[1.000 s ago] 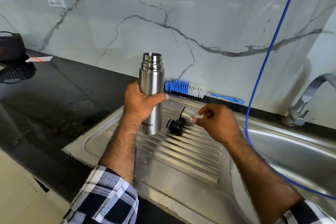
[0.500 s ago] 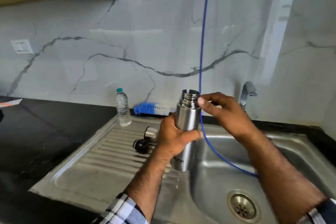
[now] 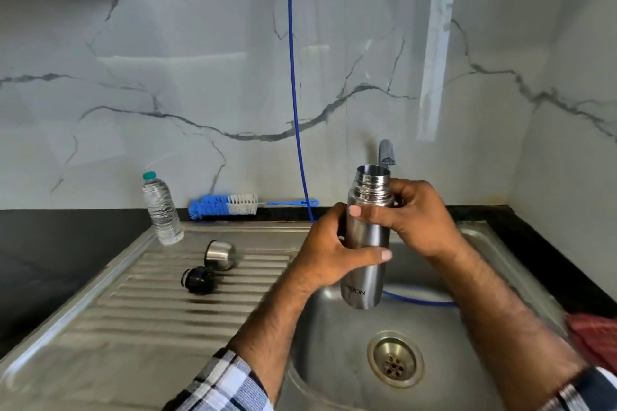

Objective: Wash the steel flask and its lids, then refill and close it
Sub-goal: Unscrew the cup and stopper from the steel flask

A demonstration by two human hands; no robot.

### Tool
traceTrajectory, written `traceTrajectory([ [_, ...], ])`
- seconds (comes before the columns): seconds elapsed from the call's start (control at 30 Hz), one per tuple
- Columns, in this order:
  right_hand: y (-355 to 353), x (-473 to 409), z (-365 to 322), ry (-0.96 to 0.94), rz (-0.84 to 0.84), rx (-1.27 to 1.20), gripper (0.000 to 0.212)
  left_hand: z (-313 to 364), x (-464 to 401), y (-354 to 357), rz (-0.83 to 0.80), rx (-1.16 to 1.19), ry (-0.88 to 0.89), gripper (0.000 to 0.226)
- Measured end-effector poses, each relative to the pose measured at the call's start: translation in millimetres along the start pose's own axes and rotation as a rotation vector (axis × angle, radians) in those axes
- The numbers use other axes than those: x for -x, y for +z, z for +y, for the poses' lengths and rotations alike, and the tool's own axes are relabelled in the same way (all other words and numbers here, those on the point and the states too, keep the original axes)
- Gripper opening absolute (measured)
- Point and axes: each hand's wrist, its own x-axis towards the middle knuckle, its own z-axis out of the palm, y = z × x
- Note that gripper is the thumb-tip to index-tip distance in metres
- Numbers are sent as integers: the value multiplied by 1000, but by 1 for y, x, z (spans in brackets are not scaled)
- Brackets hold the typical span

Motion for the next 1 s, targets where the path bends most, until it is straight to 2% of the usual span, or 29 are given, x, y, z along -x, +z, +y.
traceTrajectory([
  [0.1,-6,10,13,53,40,-34,39,-22,5,-15,-43,57,-43,65],
  [0.23,-11,21,37,157,100,-9,46,-54,0,-18,162,86,-133,40],
  [0.3,-10,27,54,205,56,79,43,-70,-2,-11,249,98,-183,28],
  [0.37,-9,34,71,270,-14,226,40,-82,-4,-5,254,79,-211,22],
  [0.57,-6,40,106,410,-151,610,38,-85,-13,-1,263,104,-231,17],
  [0.73,5,39,126,495,-279,840,51,-87,-8,2,213,51,-217,21],
  [1.0,22,46,145,589,-401,1051,61,-80,-3,0,212,27,-193,21],
])
